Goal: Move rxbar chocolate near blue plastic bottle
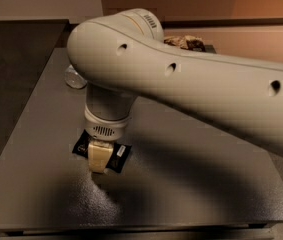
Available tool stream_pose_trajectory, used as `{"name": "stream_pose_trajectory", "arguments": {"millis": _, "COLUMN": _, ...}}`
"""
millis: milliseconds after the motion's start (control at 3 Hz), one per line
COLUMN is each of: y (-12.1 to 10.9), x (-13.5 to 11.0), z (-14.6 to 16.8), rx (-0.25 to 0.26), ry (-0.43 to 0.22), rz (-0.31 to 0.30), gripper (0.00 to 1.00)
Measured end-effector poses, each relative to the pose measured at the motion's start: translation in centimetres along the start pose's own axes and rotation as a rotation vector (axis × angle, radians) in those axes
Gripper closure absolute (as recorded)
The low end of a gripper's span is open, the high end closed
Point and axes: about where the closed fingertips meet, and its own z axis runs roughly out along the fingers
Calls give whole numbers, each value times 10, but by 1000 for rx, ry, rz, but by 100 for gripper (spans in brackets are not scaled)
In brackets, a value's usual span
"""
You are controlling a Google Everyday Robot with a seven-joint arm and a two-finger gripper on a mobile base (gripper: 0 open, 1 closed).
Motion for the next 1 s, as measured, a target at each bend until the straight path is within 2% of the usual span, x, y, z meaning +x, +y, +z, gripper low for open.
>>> {"name": "stream_pose_trajectory", "arguments": {"millis": 333, "y": -1, "x": -2, "z": -7, "rx": 0, "ry": 0, "rz": 0, "gripper": 87}}
{"name": "stream_pose_trajectory", "arguments": {"millis": 667, "y": -5, "x": -8, "z": -23, "rx": -11, "ry": -38, "rz": -15, "gripper": 100}}
{"name": "stream_pose_trajectory", "arguments": {"millis": 1000, "y": -22, "x": -16, "z": -48, "rx": -1, "ry": -70, "rz": -40, "gripper": 100}}
